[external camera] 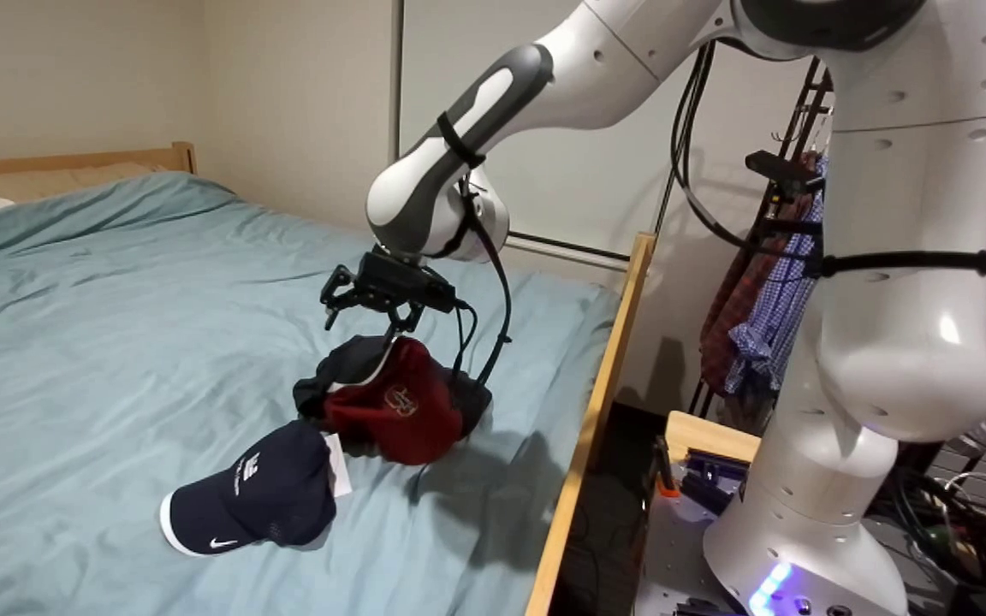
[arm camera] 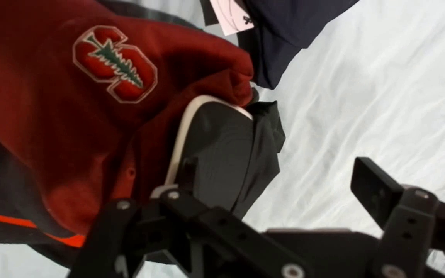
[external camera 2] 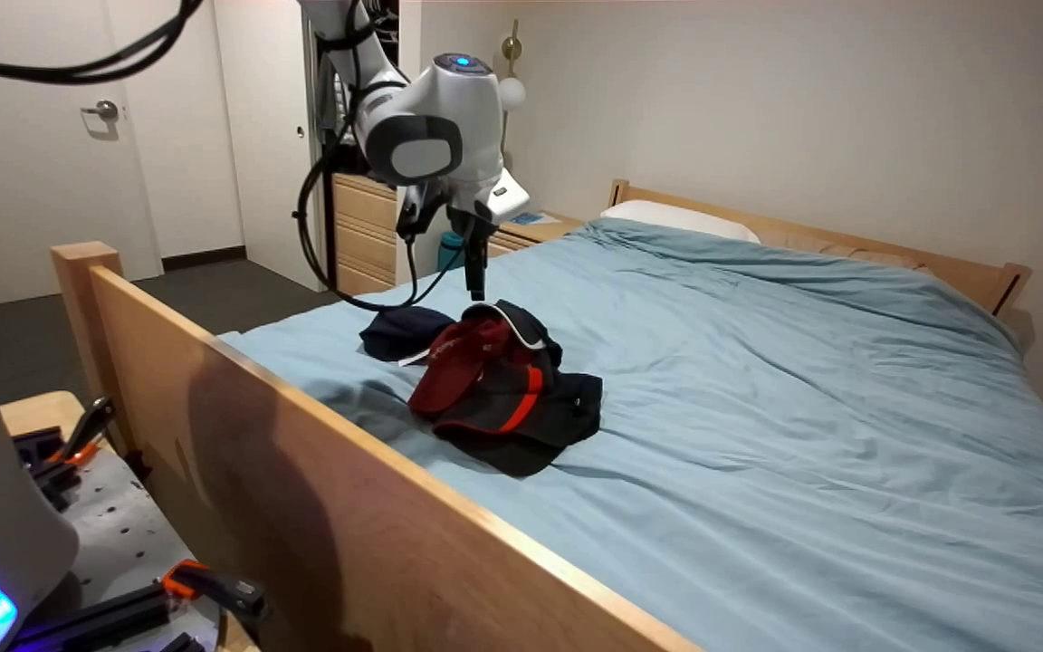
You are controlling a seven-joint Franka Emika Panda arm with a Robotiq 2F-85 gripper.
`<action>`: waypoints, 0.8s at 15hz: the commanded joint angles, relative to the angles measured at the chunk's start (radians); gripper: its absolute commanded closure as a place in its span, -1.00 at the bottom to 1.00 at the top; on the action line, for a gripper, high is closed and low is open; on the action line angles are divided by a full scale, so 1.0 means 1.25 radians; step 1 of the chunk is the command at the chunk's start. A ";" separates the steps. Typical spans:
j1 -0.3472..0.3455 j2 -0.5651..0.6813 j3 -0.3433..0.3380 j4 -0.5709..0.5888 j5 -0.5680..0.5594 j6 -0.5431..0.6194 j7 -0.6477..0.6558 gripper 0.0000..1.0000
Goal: Move the black and red caps to the left
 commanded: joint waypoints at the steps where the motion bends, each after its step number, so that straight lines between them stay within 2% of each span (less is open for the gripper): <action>1: -0.022 0.011 0.025 0.017 0.050 -0.012 -0.026 -1.00; 3: -0.020 0.007 0.021 0.007 0.055 -0.011 -0.014 -1.00; 5: 0.011 -0.010 -0.017 -0.014 0.018 -0.007 0.029 -1.00; 7: 0.035 -0.032 -0.045 -0.033 -0.030 -0.002 0.055 -1.00; 9: 0.072 -0.058 -0.095 -0.049 -0.125 -0.032 0.129 -1.00; 12: 0.080 -0.071 -0.103 -0.044 -0.171 -0.078 0.152 -1.00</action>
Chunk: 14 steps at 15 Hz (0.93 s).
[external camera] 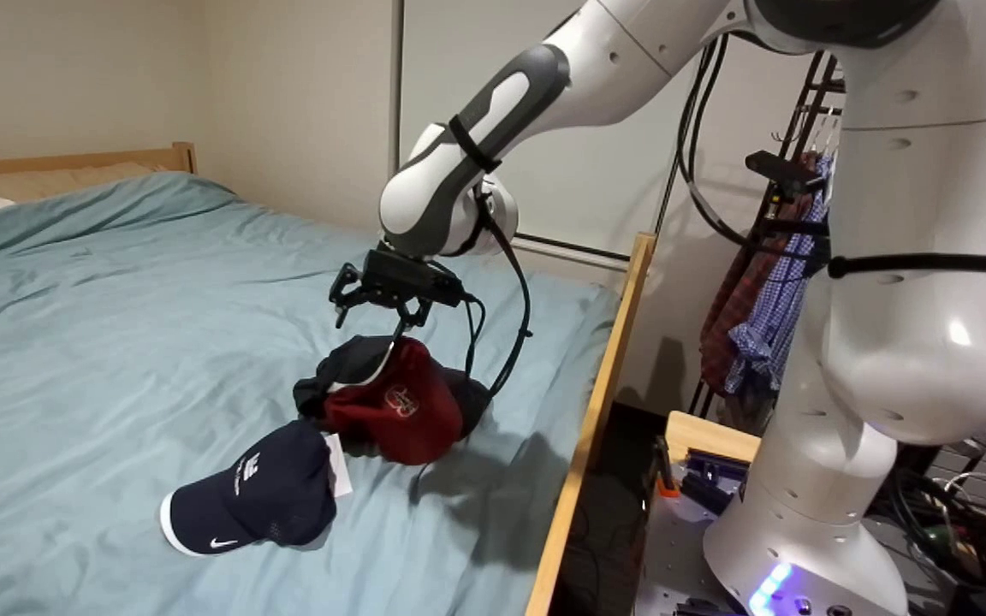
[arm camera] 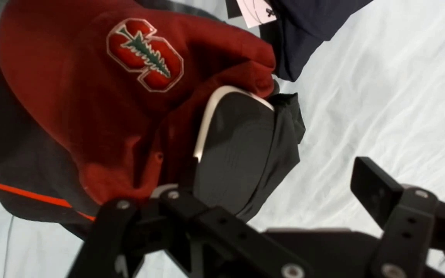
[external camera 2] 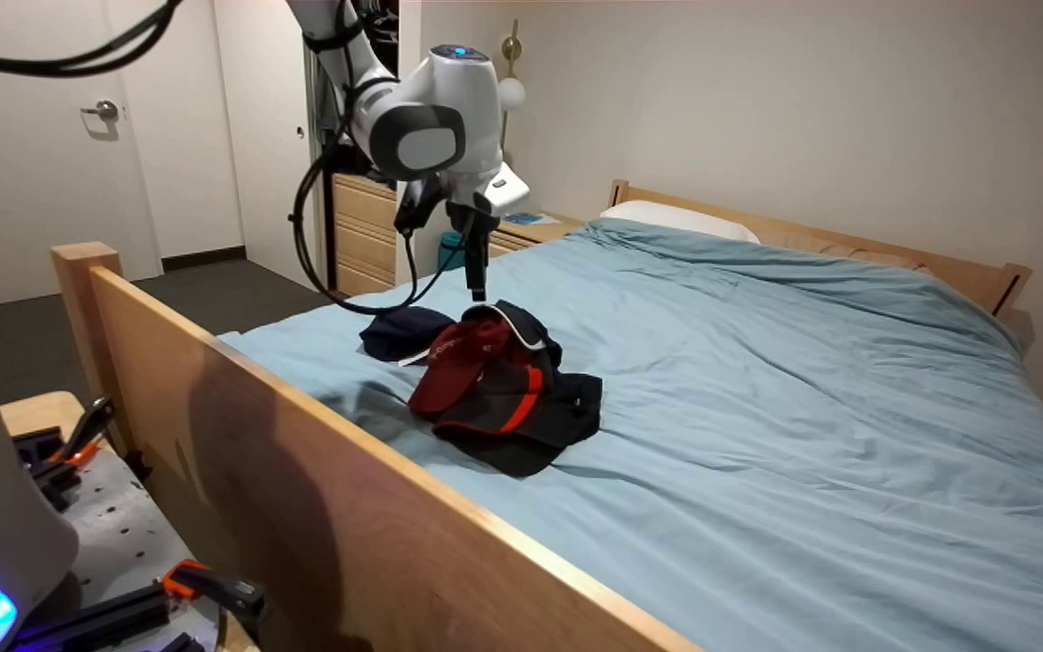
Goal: Move the black and red caps to the left
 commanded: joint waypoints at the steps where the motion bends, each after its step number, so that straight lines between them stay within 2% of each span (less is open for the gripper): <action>1: 0.001 -0.046 0.002 -0.017 -0.022 -0.068 0.016 -1.00; 5: -0.017 -0.034 0.022 -0.009 0.033 -0.119 -0.002 -1.00; 9: -0.027 -0.014 0.012 -0.007 0.046 -0.163 0.008 -1.00; 11: -0.029 0.002 0.004 -0.003 0.027 -0.153 0.011 -1.00; 14: -0.046 0.041 0.021 0.010 0.051 -0.060 -0.097 -1.00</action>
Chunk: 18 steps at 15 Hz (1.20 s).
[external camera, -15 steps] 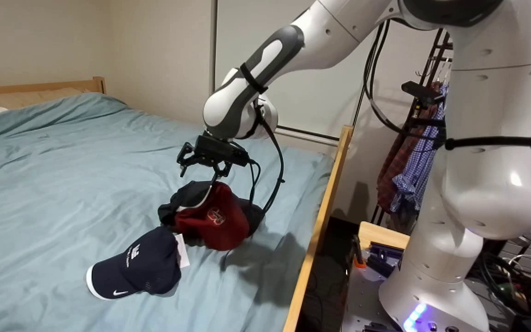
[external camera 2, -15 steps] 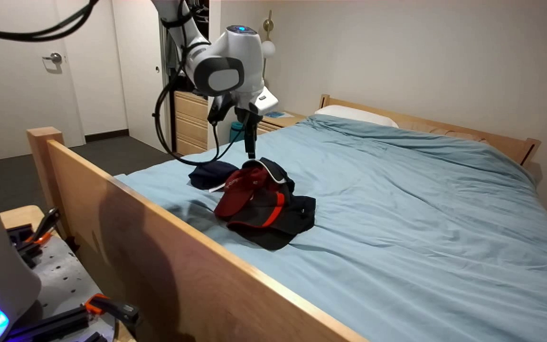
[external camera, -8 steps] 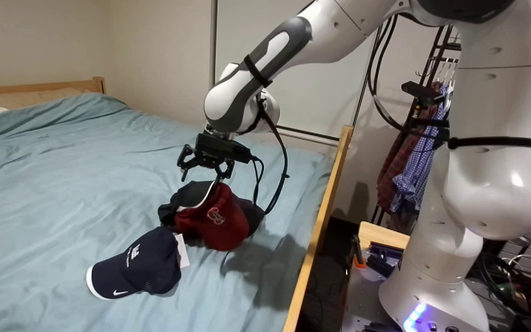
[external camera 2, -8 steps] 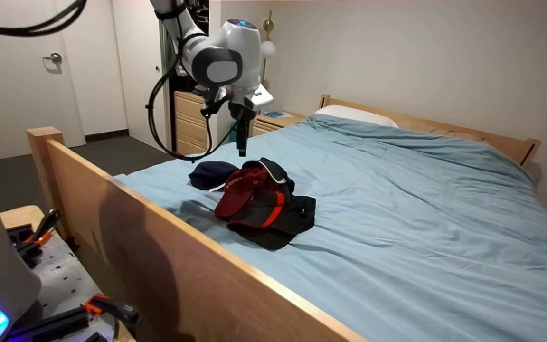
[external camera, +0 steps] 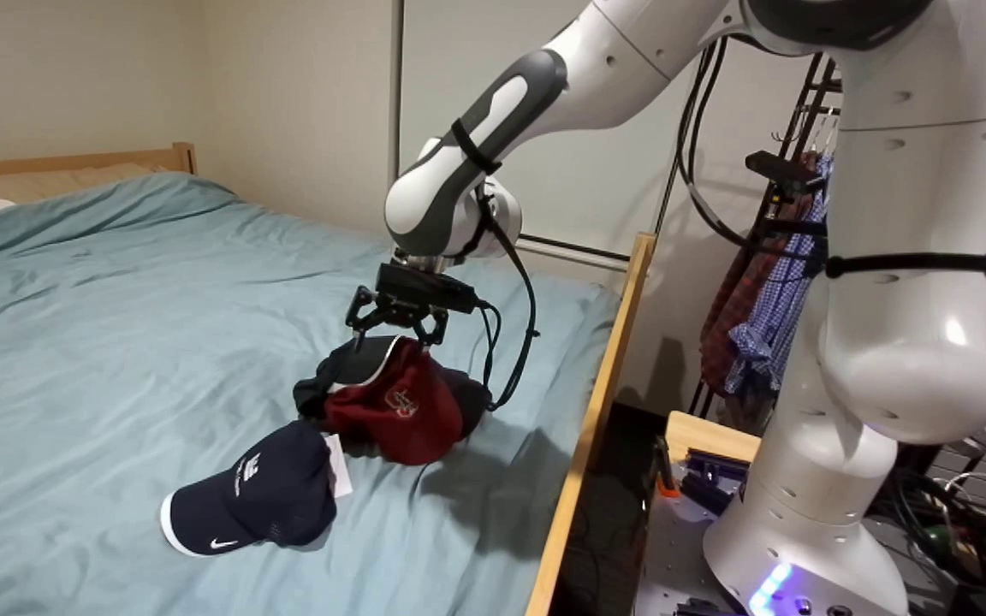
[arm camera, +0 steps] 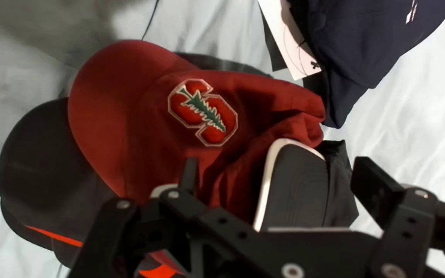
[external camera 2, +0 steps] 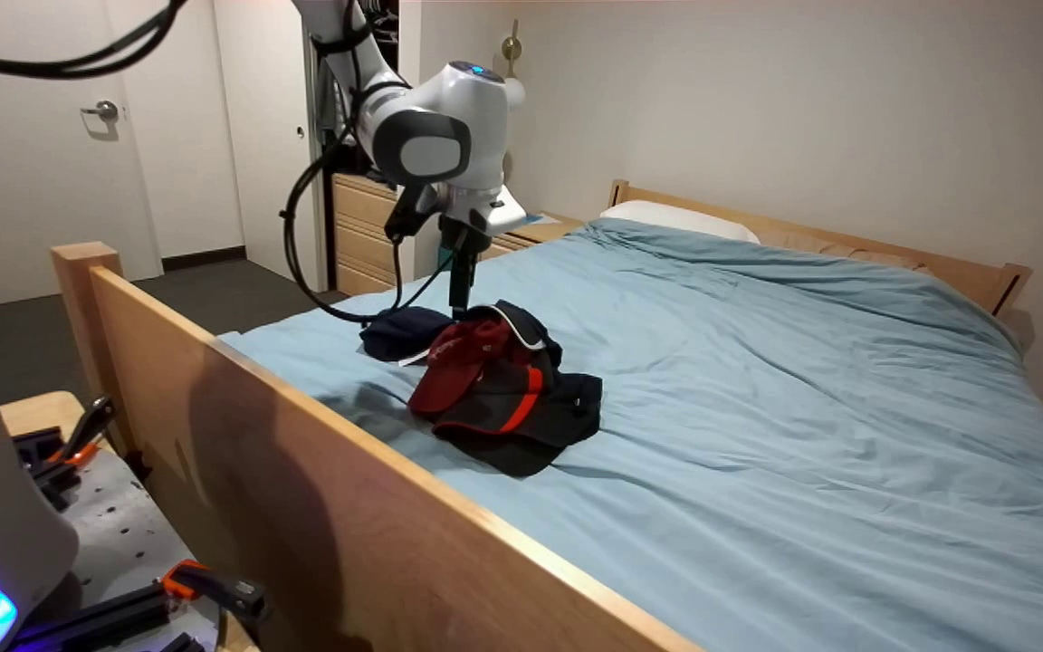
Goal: Move the black and red caps to the left
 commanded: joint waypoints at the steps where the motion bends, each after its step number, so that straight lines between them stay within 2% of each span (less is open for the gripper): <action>1: -0.028 0.043 0.025 0.017 0.036 0.087 -0.105 -1.00; 7: -0.090 0.071 0.105 0.045 0.158 0.146 -0.264 -1.00; 8: -0.097 0.075 0.113 0.050 0.169 0.146 -0.286 -0.50; 10: -0.103 0.079 0.120 0.057 0.176 0.143 -0.307 -0.33; 18: -0.128 0.080 0.140 0.068 0.184 0.131 -0.343 0.74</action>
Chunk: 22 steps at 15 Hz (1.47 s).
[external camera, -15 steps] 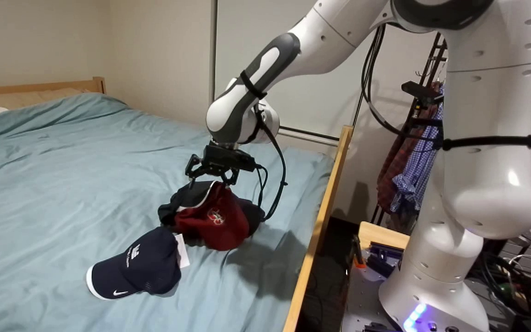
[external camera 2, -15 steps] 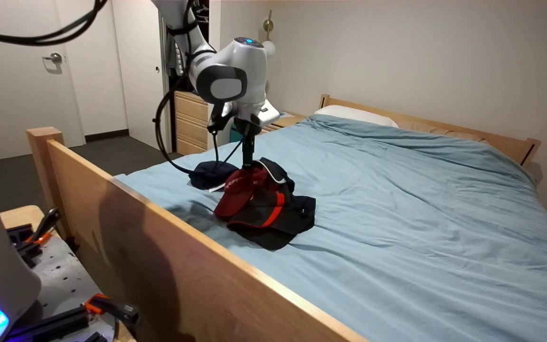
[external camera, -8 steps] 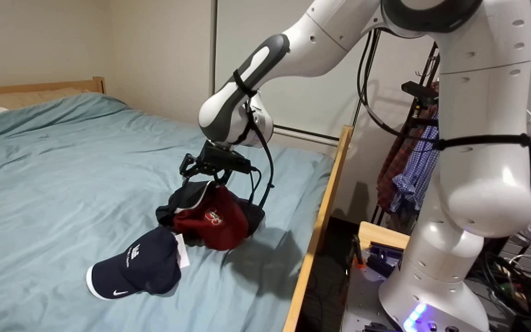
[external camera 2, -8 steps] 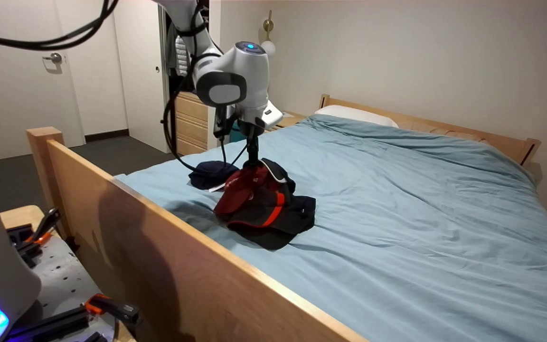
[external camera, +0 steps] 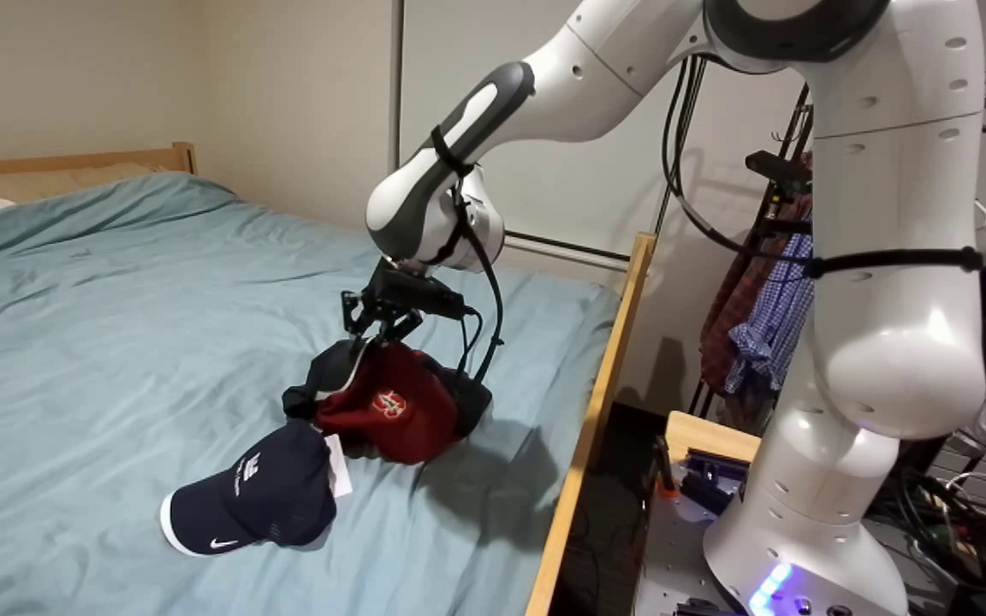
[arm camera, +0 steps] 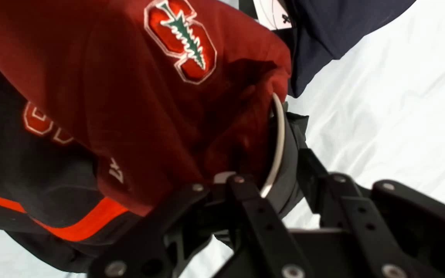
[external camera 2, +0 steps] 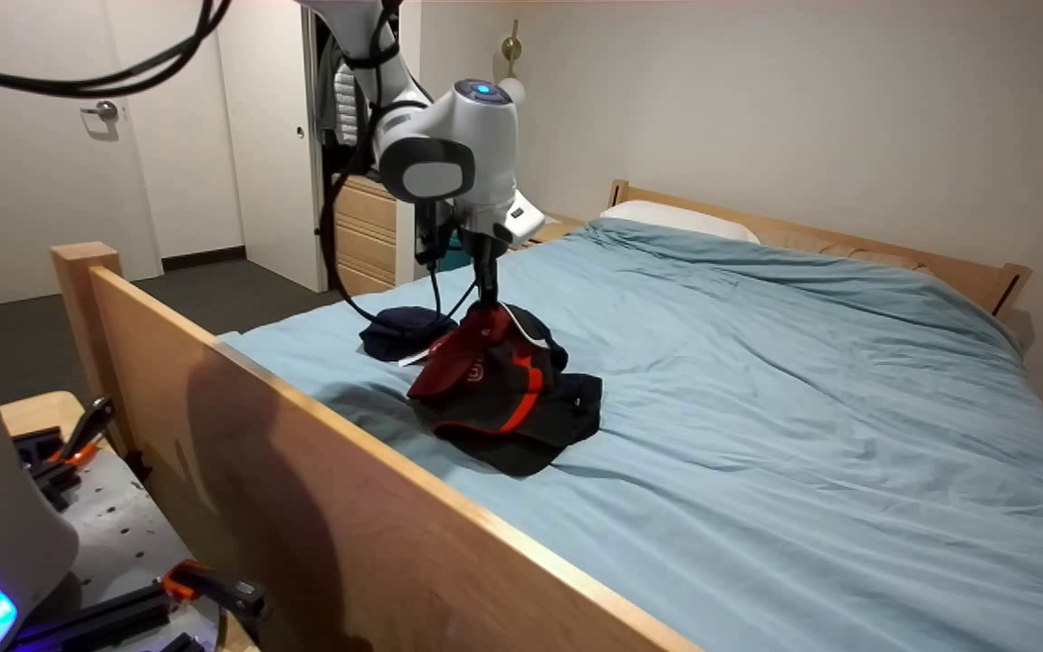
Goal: Move the black and red caps to the left
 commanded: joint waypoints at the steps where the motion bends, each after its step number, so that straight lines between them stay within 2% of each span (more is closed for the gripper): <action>1: -0.027 0.007 0.025 0.014 0.034 -0.002 -0.046 0.74; 2: -0.030 0.008 0.030 0.015 0.037 -0.004 -0.049 0.00; 3: -0.034 0.009 0.034 0.016 0.040 -0.003 -0.051 0.08; 4: -0.039 0.010 0.040 0.017 0.044 -0.002 -0.057 0.05; 12: -0.040 0.022 0.042 0.029 0.018 0.019 -0.074 -0.92; 13: -0.044 0.026 0.045 0.038 0.023 0.011 -0.082 -1.00; 19: -0.042 0.063 0.030 0.076 0.008 -0.052 -0.063 -1.00; 22: 0.009 0.093 -0.043 0.099 -0.064 -0.105 0.014 -1.00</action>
